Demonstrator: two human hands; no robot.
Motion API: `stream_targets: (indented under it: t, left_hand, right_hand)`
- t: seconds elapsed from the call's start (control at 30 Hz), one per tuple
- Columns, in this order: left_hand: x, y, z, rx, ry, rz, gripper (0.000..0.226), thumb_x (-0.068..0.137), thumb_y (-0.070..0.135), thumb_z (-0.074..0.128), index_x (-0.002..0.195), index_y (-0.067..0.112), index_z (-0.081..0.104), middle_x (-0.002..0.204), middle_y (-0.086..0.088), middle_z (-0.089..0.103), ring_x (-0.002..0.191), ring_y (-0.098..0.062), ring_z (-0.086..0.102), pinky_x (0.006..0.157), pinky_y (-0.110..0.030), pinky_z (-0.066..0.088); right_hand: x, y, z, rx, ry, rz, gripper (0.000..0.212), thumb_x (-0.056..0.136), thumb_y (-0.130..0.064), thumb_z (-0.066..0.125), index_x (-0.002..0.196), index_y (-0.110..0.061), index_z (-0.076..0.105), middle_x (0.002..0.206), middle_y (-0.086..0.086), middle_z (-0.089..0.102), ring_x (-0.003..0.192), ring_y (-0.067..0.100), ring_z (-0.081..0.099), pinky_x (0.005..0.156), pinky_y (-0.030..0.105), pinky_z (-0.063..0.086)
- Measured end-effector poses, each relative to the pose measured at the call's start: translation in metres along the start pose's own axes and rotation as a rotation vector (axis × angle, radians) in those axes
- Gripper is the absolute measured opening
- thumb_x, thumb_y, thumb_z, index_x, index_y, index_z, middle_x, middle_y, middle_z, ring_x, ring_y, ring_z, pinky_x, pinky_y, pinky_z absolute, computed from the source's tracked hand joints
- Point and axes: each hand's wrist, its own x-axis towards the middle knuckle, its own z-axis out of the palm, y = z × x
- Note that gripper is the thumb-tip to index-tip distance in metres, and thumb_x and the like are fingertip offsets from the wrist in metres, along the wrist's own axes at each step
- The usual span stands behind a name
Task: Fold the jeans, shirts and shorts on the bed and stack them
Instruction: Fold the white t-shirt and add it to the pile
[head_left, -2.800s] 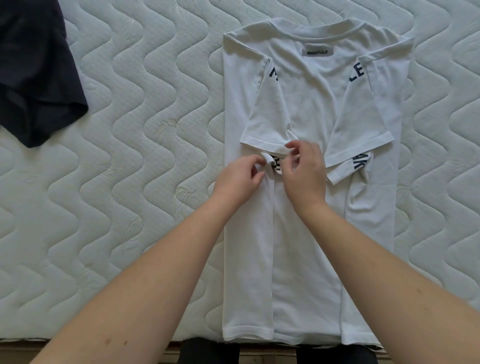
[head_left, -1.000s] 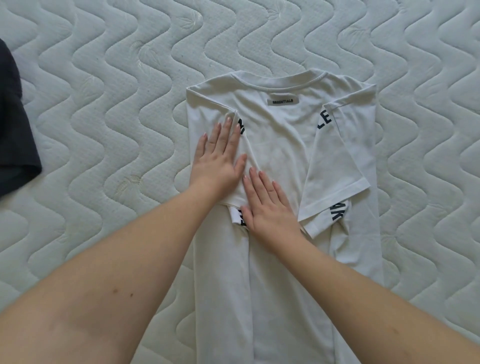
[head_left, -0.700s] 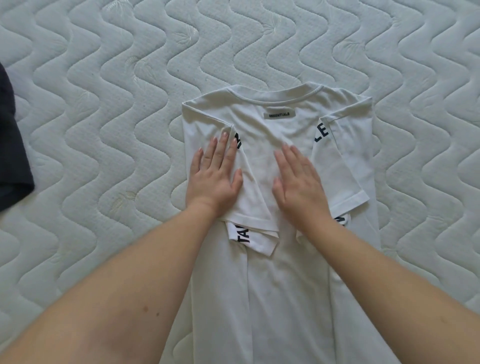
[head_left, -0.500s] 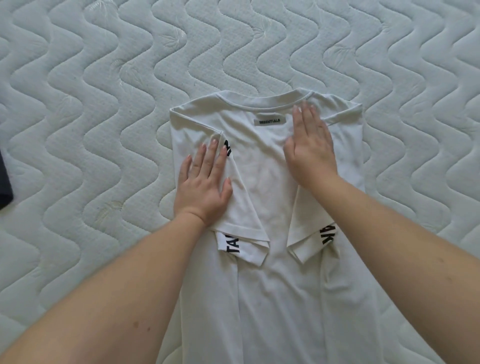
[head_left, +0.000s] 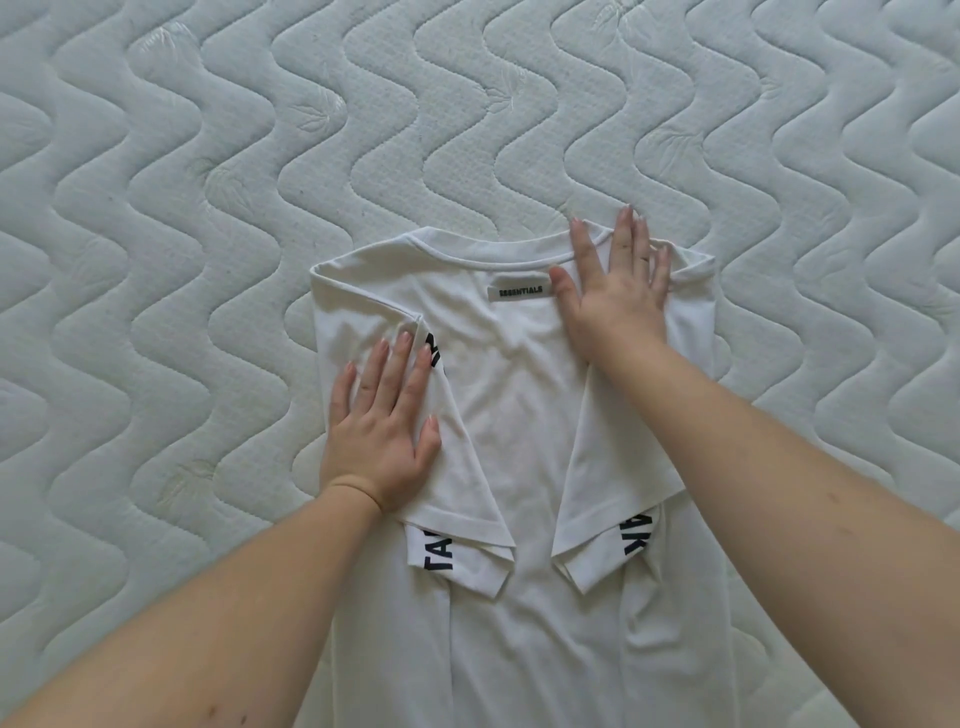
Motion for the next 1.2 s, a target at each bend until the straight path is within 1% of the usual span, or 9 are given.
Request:
stream_targets:
  t: [0.17, 0.33, 0.43, 0.6, 0.67, 0.73, 0.9, 1.07, 1.2]
  left_hand:
    - [0.0, -0.002, 0.002, 0.005, 0.006, 0.009, 0.074, 0.089, 0.044, 0.033, 0.158, 0.022, 0.015, 0.166, 0.0, 0.008, 0.152, -0.016, 0.006, 0.121, -0.047, 0.009]
    - [0.0, -0.001, 0.001, -0.009, 0.012, 0.009, 0.075, 0.089, 0.043, 0.033, 0.158, 0.023, 0.012, 0.166, 0.0, 0.008, 0.152, -0.016, 0.004, 0.121, -0.047, 0.008]
    - [0.001, -0.001, 0.001, -0.011, 0.011, 0.013, 0.075, 0.088, 0.043, 0.034, 0.158, 0.022, 0.013, 0.166, 0.0, 0.009, 0.152, -0.016, 0.005, 0.121, -0.046, 0.007]
    - [0.0, -0.002, 0.002, -0.011, 0.019, 0.01, 0.076, 0.088, 0.043, 0.034, 0.158, 0.023, 0.013, 0.166, 0.0, 0.008, 0.152, -0.016, 0.006, 0.121, -0.046, 0.007]
    - [0.001, -0.002, 0.002, -0.01, 0.016, 0.009, 0.076, 0.088, 0.043, 0.034, 0.158, 0.022, 0.014, 0.166, 0.001, 0.008, 0.152, -0.016, 0.006, 0.121, -0.046, 0.008]
    - [0.001, -0.002, 0.001, -0.013, 0.011, 0.008, 0.075, 0.088, 0.043, 0.033, 0.158, 0.021, 0.016, 0.166, 0.0, 0.008, 0.152, -0.017, 0.007, 0.121, -0.047, 0.008]
    - [0.001, -0.001, 0.0, -0.016, 0.008, 0.006, 0.074, 0.088, 0.043, 0.033, 0.157, 0.02, 0.018, 0.166, -0.001, 0.01, 0.152, -0.017, 0.007, 0.122, -0.047, 0.008]
    - [0.001, -0.001, -0.001, -0.017, 0.01, 0.015, 0.073, 0.089, 0.043, 0.033, 0.157, 0.02, 0.02, 0.166, -0.001, 0.012, 0.152, -0.018, 0.008, 0.121, -0.048, 0.011]
    - [0.001, 0.0, -0.002, -0.02, 0.016, 0.018, 0.072, 0.089, 0.044, 0.034, 0.156, 0.019, 0.025, 0.165, -0.002, 0.015, 0.152, -0.019, 0.011, 0.12, -0.049, 0.013]
  right_hand:
    - [-0.002, -0.002, -0.004, 0.094, 0.065, 0.027, 0.064, 0.099, -0.058, 0.027, 0.156, -0.035, 0.007, 0.164, 0.015, 0.001, 0.151, 0.029, -0.003, 0.119, 0.047, -0.007]
    - [0.001, 0.038, -0.027, 0.168, 0.302, 0.094, 0.044, 0.097, -0.04, 0.05, 0.136, -0.02, 0.052, 0.133, 0.008, 0.054, 0.128, 0.029, 0.043, 0.11, 0.04, 0.023]
    - [0.012, 0.065, -0.043, 0.217, 0.123, 0.237, 0.04, 0.086, -0.047, 0.067, 0.12, -0.027, 0.059, 0.122, 0.003, 0.057, 0.122, 0.027, 0.044, 0.1, 0.039, 0.027]
    - [0.031, 0.091, -0.073, 0.266, -0.164, 0.223, 0.028, 0.077, -0.046, 0.079, 0.091, -0.025, 0.065, 0.097, -0.001, 0.066, 0.102, 0.024, 0.058, 0.087, 0.037, 0.043]
    - [0.034, 0.094, -0.078, 0.358, -0.188, 0.218, 0.024, 0.077, -0.04, 0.08, 0.084, -0.024, 0.064, 0.08, -0.008, 0.062, 0.084, 0.017, 0.059, 0.067, 0.026, 0.042]
    - [0.037, 0.093, -0.079, 0.415, -0.118, 0.218, 0.019, 0.08, -0.037, 0.078, 0.083, -0.023, 0.065, 0.074, -0.012, 0.059, 0.073, 0.012, 0.056, 0.06, 0.024, 0.038]
    - [0.034, 0.082, -0.07, 0.279, 0.084, 0.237, 0.009, 0.09, -0.032, 0.063, 0.094, -0.025, 0.067, 0.093, -0.004, 0.068, 0.1, 0.023, 0.061, 0.093, 0.042, 0.045]
    - [0.028, 0.051, -0.051, 0.337, 0.188, 0.093, 0.032, 0.089, -0.037, 0.067, 0.116, -0.021, 0.064, 0.113, 0.001, 0.063, 0.113, 0.027, 0.052, 0.1, 0.04, 0.037]
    - [0.032, 0.029, -0.045, 0.171, 0.308, 0.248, 0.033, 0.094, -0.033, 0.057, 0.126, -0.023, 0.058, 0.126, 0.003, 0.057, 0.122, 0.028, 0.044, 0.101, 0.038, 0.029]
